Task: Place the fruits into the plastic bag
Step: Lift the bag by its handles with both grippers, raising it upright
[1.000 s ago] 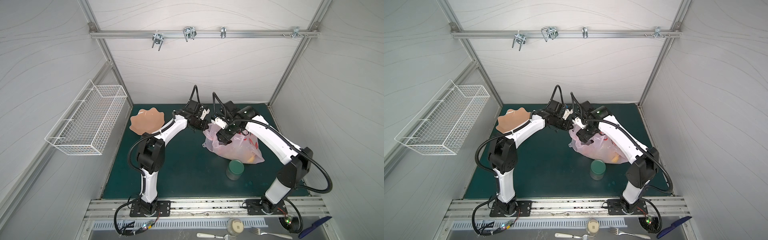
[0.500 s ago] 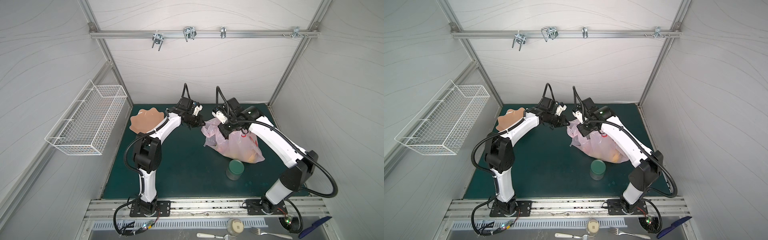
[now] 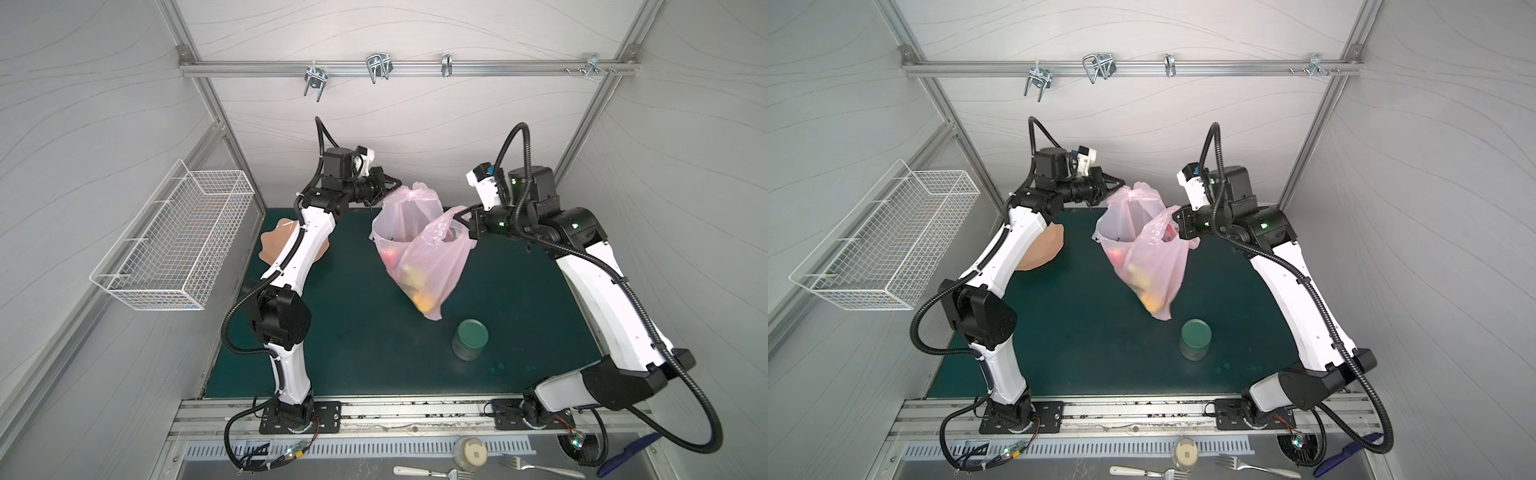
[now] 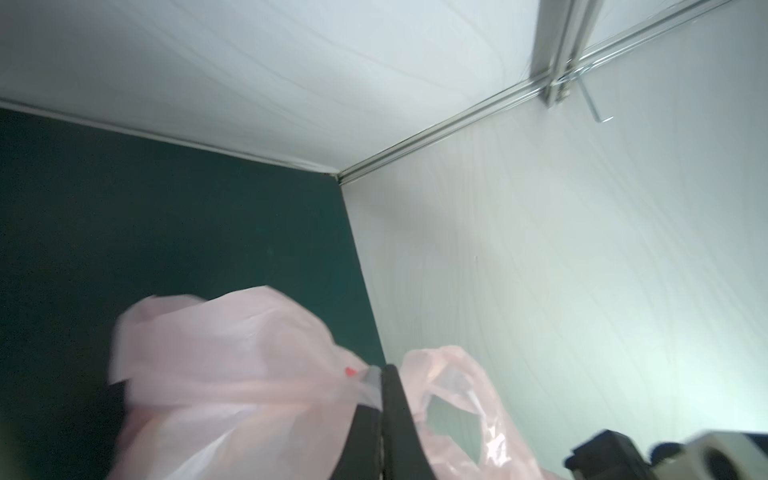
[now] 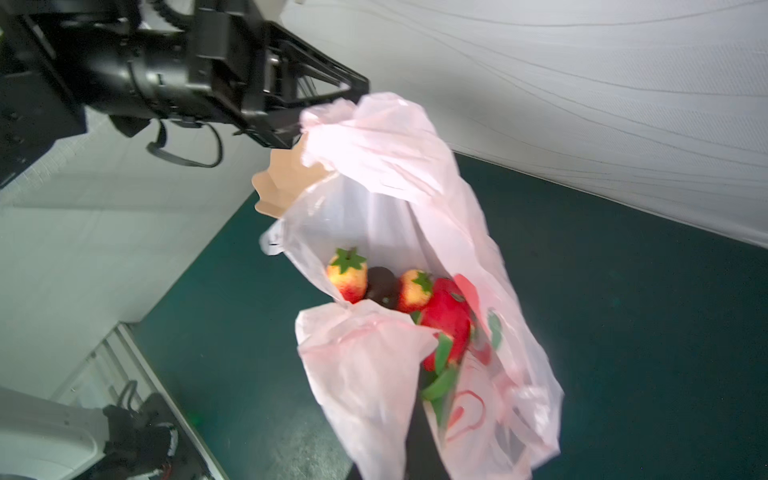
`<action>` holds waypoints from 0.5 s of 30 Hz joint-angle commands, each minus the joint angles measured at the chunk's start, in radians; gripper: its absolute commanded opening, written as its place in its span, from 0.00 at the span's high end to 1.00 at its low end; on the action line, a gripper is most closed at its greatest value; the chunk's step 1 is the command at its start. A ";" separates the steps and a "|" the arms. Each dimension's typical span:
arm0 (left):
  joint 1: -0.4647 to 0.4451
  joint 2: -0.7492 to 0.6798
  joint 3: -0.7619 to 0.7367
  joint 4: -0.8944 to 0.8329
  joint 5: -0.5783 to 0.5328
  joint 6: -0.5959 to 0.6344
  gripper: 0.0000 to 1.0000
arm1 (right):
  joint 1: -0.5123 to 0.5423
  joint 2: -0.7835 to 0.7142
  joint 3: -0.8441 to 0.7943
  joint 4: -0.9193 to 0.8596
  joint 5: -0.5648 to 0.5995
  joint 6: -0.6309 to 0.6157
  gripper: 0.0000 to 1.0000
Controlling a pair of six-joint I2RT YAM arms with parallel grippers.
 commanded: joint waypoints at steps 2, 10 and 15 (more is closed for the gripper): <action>0.025 0.004 0.172 0.069 -0.021 -0.099 1.00 | -0.060 -0.076 -0.087 0.135 -0.120 0.051 1.00; 0.033 0.040 0.111 -0.038 -0.084 0.017 1.00 | -0.087 -0.126 -0.370 0.158 -0.051 0.073 1.00; 0.024 0.038 -0.036 0.013 -0.075 0.043 1.00 | -0.116 -0.133 -0.422 0.121 0.030 0.114 1.00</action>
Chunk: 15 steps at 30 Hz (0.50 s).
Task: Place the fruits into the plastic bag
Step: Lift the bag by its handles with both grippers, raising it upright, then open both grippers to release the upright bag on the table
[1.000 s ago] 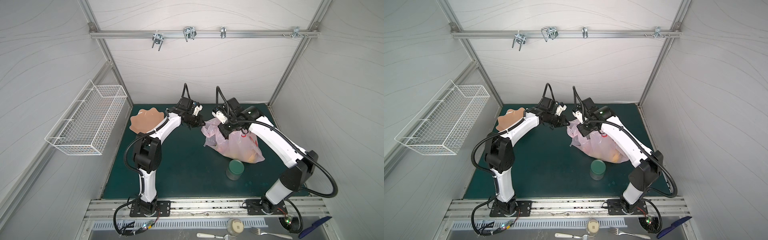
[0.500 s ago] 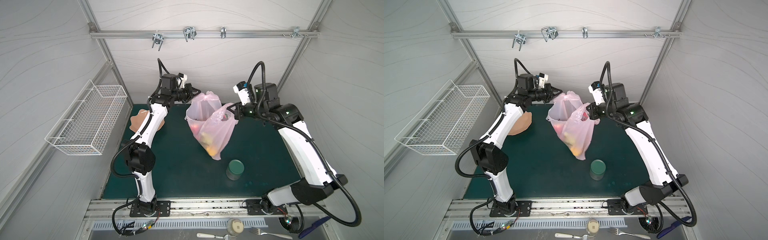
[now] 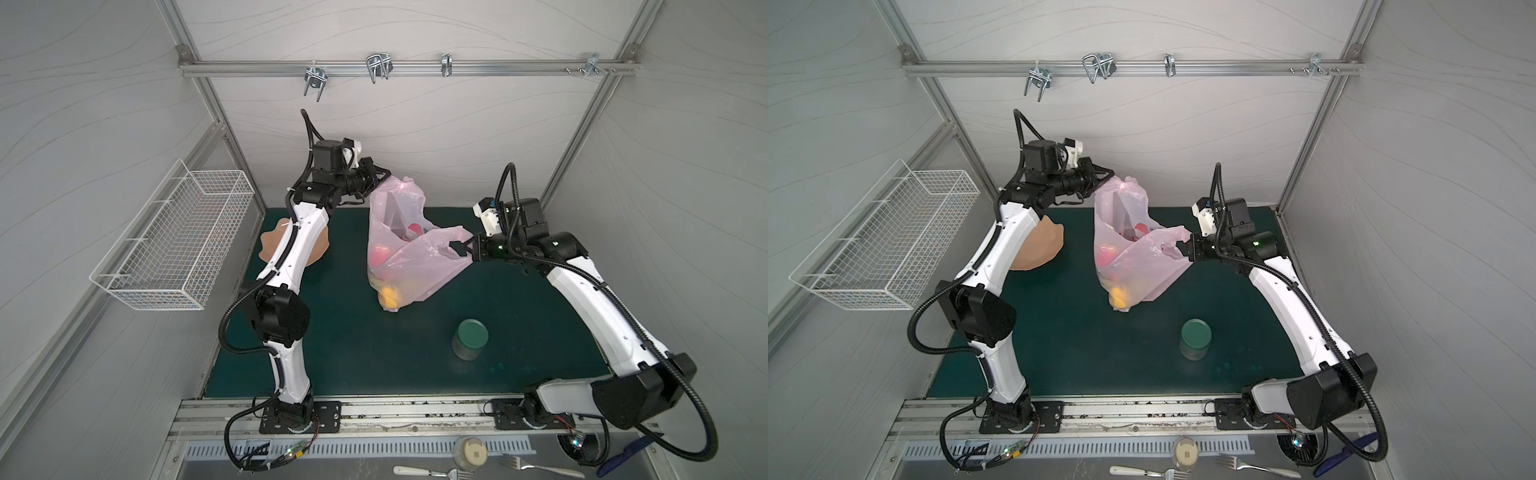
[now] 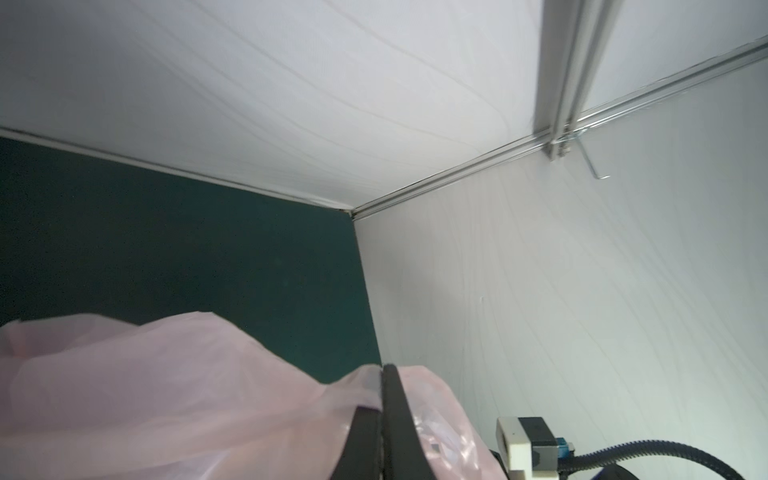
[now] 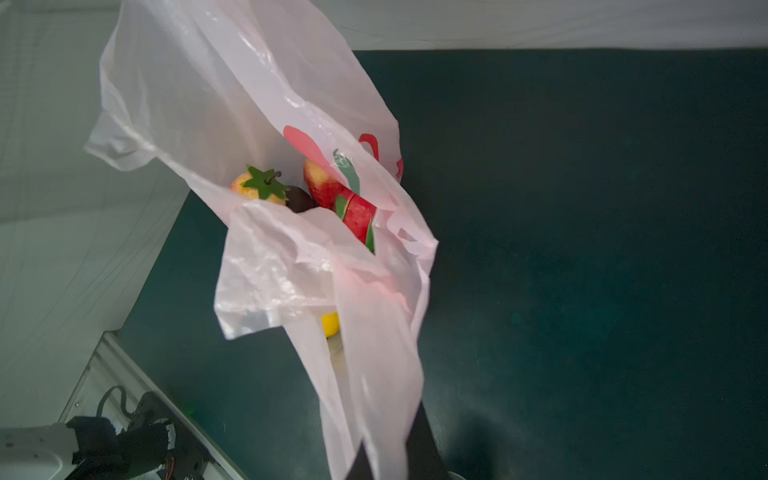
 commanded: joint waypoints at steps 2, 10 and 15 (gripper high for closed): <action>-0.018 0.014 -0.074 0.082 0.008 0.022 1.00 | -0.021 -0.025 0.017 -0.016 0.041 0.027 1.00; -0.060 0.087 -0.034 0.117 0.048 -0.004 1.00 | -0.016 -0.048 0.015 0.036 -0.054 0.043 1.00; -0.058 0.111 -0.003 0.148 0.067 -0.038 1.00 | 0.016 -0.083 0.059 0.042 -0.027 0.029 1.00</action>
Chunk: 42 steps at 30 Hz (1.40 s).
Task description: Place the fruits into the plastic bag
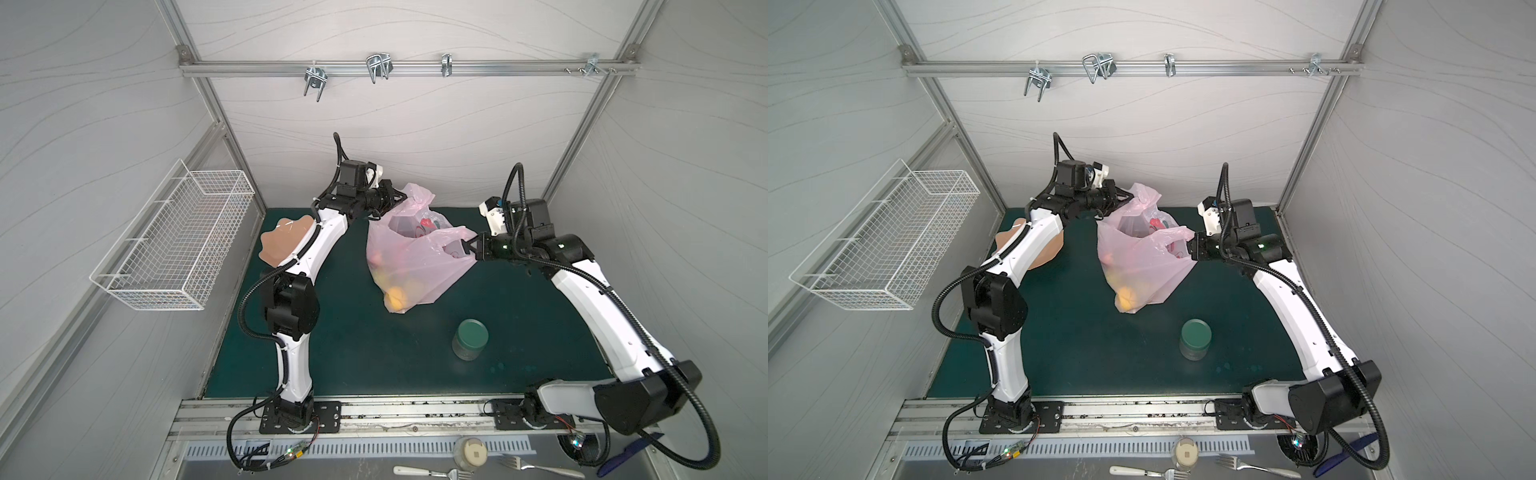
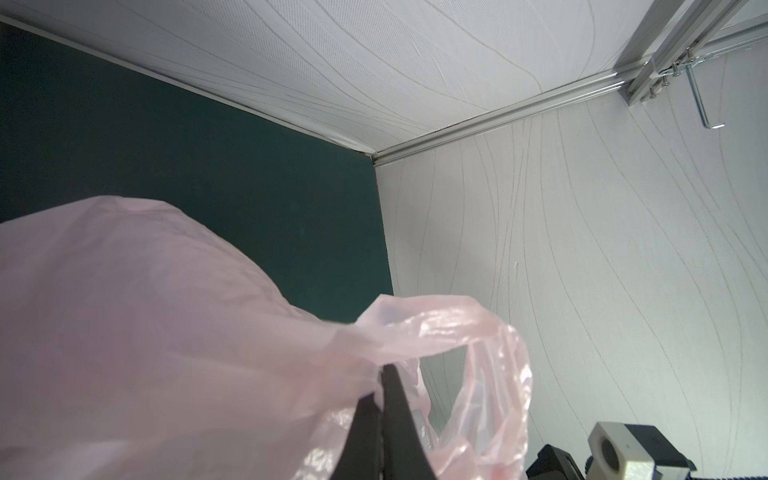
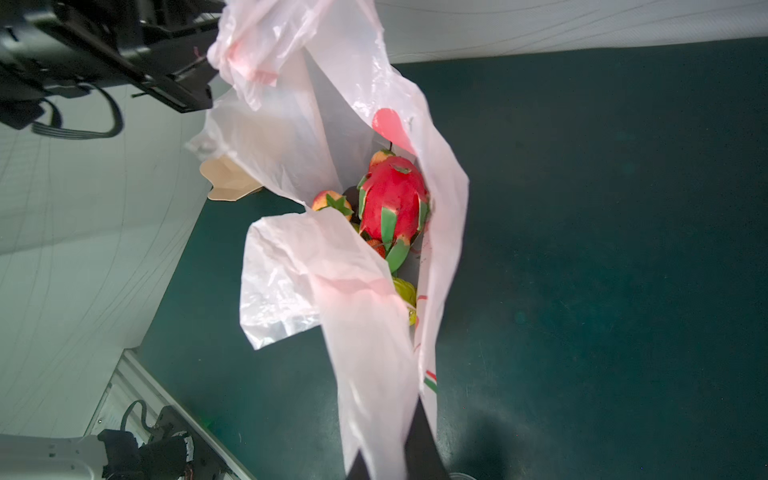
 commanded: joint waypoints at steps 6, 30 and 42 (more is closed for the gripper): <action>0.003 0.020 0.041 0.105 0.028 -0.044 1.00 | 0.024 -0.049 0.146 -0.045 0.025 -0.035 1.00; 0.148 -0.307 -0.246 0.192 0.011 -0.087 0.05 | -0.066 -0.085 0.184 -0.139 0.033 0.010 0.08; 0.306 -0.554 -0.558 0.035 -0.154 0.150 0.00 | -0.333 -0.139 0.199 -0.105 -0.037 0.055 0.01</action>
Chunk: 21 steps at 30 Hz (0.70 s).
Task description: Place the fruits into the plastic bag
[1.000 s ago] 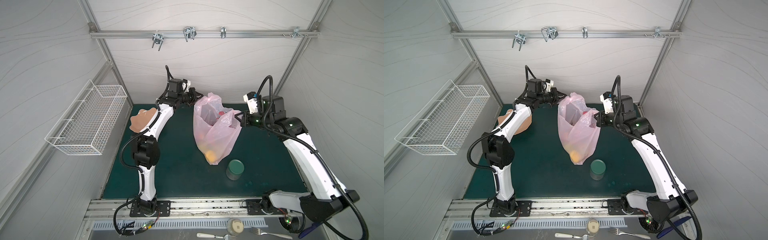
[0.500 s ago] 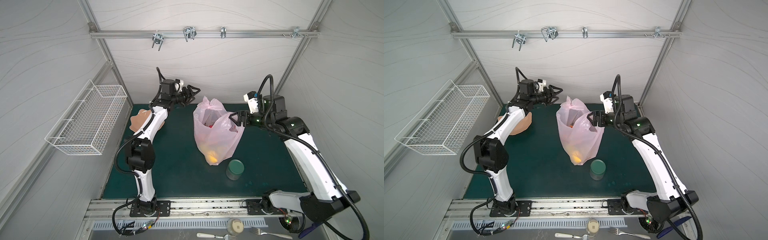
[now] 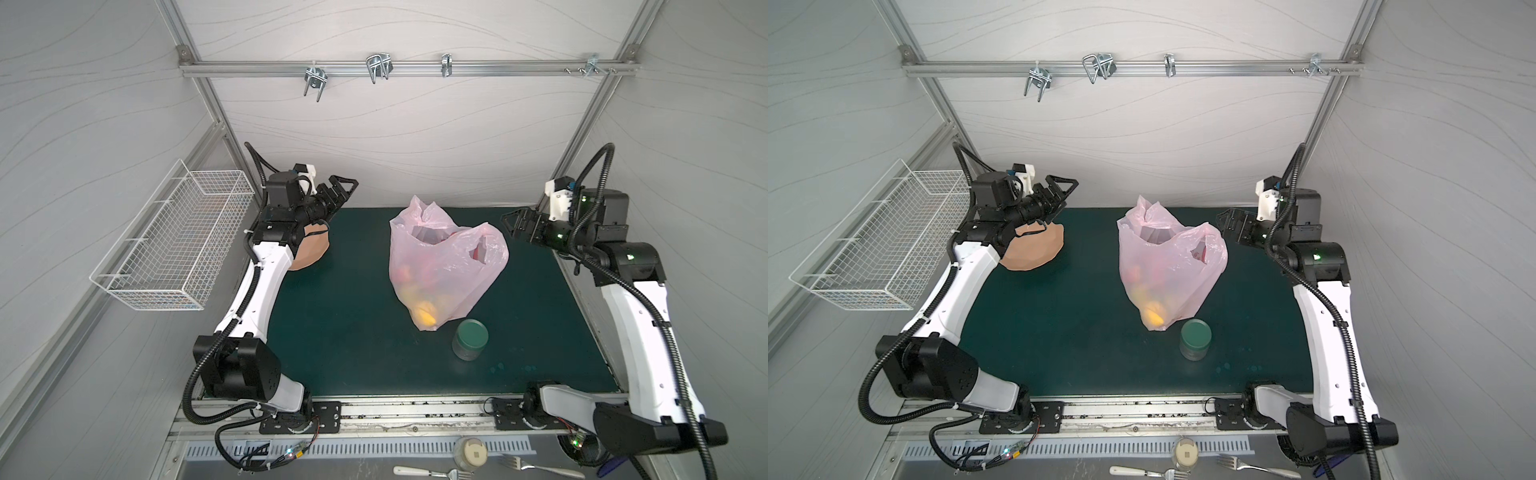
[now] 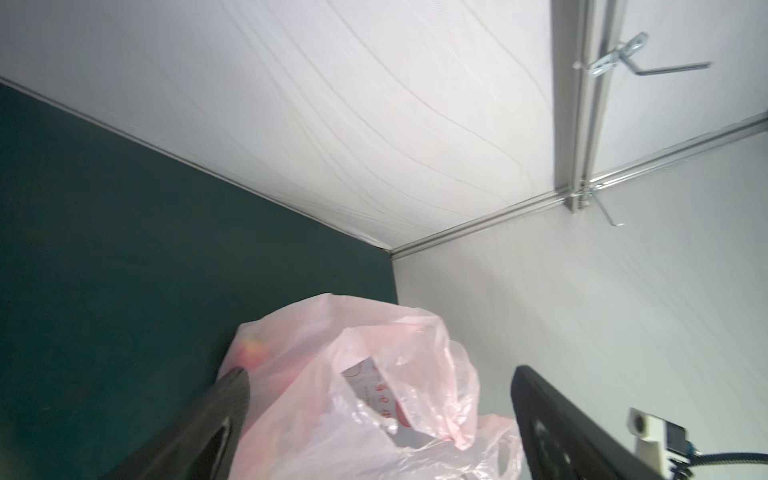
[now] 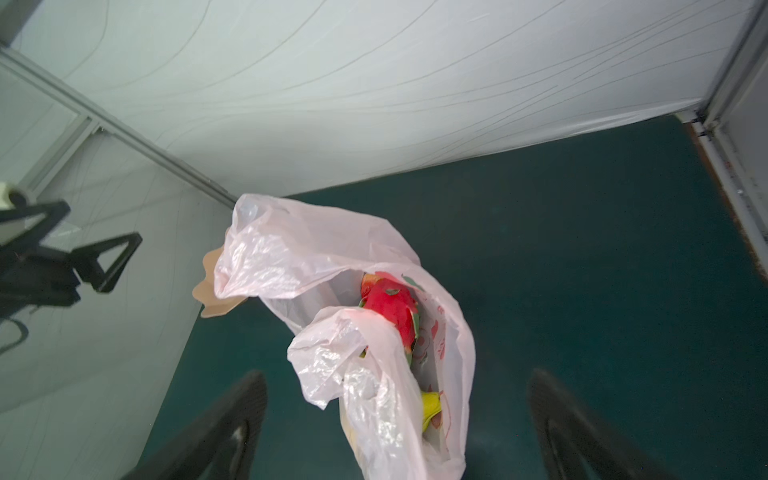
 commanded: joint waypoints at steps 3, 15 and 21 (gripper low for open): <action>0.097 -0.114 -0.199 -0.084 -0.138 0.195 0.00 | -0.096 -0.006 -0.002 -0.028 0.075 -0.037 0.01; 0.244 -0.156 -0.747 0.357 -0.567 0.584 0.00 | -0.338 0.173 -0.623 0.568 0.247 0.012 0.01; 0.197 -0.042 -1.054 0.993 -0.474 0.623 0.00 | -0.293 0.182 -0.943 1.186 0.306 -0.038 0.01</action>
